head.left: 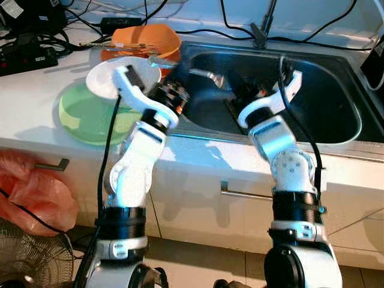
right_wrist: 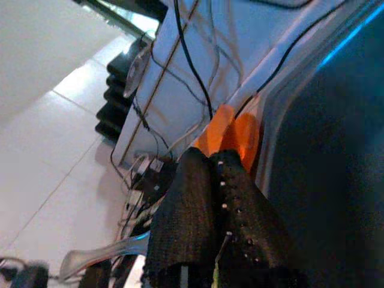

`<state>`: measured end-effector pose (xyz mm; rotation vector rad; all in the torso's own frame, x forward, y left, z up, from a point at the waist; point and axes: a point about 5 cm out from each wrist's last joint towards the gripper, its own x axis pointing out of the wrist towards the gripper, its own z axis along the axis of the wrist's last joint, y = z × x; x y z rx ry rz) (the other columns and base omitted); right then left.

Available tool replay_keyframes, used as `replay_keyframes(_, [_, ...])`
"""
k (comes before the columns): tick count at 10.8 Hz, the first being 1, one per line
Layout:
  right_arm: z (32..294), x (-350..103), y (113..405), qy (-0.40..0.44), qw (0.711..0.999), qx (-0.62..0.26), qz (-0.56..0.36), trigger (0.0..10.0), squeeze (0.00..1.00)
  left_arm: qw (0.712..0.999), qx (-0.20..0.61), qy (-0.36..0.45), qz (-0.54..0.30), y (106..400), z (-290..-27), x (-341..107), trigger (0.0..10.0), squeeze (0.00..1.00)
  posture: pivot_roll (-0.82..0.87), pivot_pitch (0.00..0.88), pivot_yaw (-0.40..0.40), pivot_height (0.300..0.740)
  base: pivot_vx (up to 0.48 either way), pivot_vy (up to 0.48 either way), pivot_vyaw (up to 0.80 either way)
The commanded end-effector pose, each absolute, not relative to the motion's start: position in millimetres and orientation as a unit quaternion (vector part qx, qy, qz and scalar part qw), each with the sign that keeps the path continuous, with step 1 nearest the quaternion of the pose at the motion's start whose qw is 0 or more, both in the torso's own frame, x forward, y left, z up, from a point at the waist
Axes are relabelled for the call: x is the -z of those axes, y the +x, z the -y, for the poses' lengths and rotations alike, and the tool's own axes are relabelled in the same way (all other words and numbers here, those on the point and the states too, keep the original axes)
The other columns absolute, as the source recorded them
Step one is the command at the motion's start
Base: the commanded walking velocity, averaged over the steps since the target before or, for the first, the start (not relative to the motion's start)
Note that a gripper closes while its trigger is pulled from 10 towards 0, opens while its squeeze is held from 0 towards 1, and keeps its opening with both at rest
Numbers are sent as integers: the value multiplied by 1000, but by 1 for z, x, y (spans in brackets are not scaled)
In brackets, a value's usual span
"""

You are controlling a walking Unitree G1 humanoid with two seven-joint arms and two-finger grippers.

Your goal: Kitchen organization

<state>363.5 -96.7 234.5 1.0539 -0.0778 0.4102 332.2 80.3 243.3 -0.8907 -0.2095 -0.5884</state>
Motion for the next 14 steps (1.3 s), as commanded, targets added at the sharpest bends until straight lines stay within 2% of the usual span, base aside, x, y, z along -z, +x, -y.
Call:
replay_keyframes(1, [96, -234, 367, 498, 848, -178, 34, 0, 0, 854, 307, -405, 108, 327, -73, -250, 10000, 1000, 37, 109, -4, 740, 0, 0, 0])
replay_keyframes(3, [126, -227, 377, 454, 883, -109, 52, 0, 0, 864, 305, -387, 104, 324, -72, -246, 10000, 1000, 40, 109, -8, 740, 0, 0, 0])
replay_keyframes(4, [138, -225, 381, 444, 890, -86, 57, 0, 0, 865, 303, -385, 105, 324, -72, -246, 10000, 1000, 40, 109, -7, 740, 0, 0, 0])
replay_keyframes(5, [166, -221, 386, 421, 904, -37, 66, 0, 0, 872, 302, -371, 105, 324, -73, -245, 10000, 1000, 41, 107, -5, 740, 0, 0, 0])
replay_keyframes(7, [183, -216, 388, 386, 919, -4, 74, 0, 0, 880, 307, -348, 102, 323, -72, -245, 10000, 1000, 42, 107, -4, 740, 0, 0, 0])
replay_keyframes(9, [207, -210, 390, 287, 954, 43, 78, 0, 0, 901, 321, -278, 86, 321, -69, -237, 10000, 1000, 44, 109, 2, 740, 0, 0, 0])
replay_keyframes(10, [211, -209, 390, 245, 965, 50, 78, 0, 0, 905, 322, -263, 86, 320, -69, -236, 10000, 1000, 44, 111, 4, 740, 0, 0, 0])
replay_keyframes(11, [214, -201, 390, 150, 985, 65, 58, 10000, 0, 926, 320, -186, 78, 319, -69, -228, 10000, 1000, 44, 111, 3, 740, 0, 0, 0])
replay_keyframes(14, [207, -183, 393, 83, 995, 57, 16, 10000, 0, 936, 325, -117, 73, 314, -67, -220, 10000, 1000, 51, 114, 4, 740, 0, 0, 0])
